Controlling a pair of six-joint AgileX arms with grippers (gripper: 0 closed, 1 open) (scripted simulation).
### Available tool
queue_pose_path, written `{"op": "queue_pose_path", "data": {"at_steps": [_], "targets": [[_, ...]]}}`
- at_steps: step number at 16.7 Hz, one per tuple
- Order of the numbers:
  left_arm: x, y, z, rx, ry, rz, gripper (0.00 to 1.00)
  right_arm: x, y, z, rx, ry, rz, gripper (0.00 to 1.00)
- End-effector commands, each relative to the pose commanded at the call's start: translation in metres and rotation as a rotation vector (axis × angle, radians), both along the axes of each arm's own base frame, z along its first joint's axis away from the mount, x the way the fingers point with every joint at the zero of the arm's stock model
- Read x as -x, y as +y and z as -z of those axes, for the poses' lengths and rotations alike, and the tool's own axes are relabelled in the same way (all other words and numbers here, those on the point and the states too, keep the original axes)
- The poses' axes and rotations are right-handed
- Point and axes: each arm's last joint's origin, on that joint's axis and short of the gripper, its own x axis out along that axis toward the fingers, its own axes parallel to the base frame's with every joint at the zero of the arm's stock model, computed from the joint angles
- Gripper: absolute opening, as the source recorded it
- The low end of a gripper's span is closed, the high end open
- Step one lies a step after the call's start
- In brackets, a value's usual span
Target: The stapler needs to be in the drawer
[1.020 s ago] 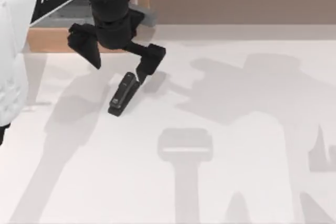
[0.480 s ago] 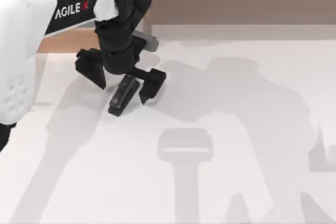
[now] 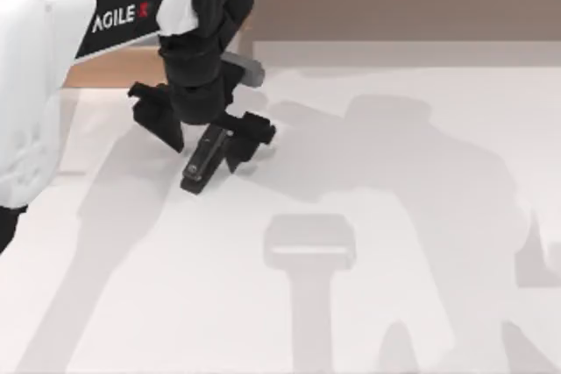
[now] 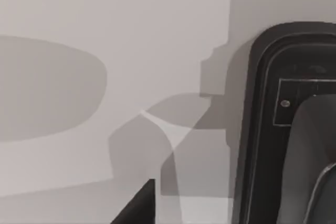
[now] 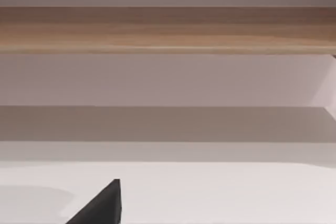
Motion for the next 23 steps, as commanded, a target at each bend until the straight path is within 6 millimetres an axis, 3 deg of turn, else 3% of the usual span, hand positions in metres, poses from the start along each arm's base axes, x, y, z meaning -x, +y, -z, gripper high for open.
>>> {"op": "queue_pose_path", "data": {"at_steps": [8,18,23], "targets": [[0.0,0.0,0.0,0.0,0.0,0.0,0.02,0.0,0.0,0.0,0.0,0.0,0.0,1.0],[0.0,0.0,-0.002,0.0,-0.002,0.0,0.0,0.0,0.0,0.0,0.0,0.0,0.0,1.0],[0.0,0.0,-0.025,-0.004,0.007,0.0,0.0,0.0,0.0,0.0,0.0,0.0,0.0,1.0]]}}
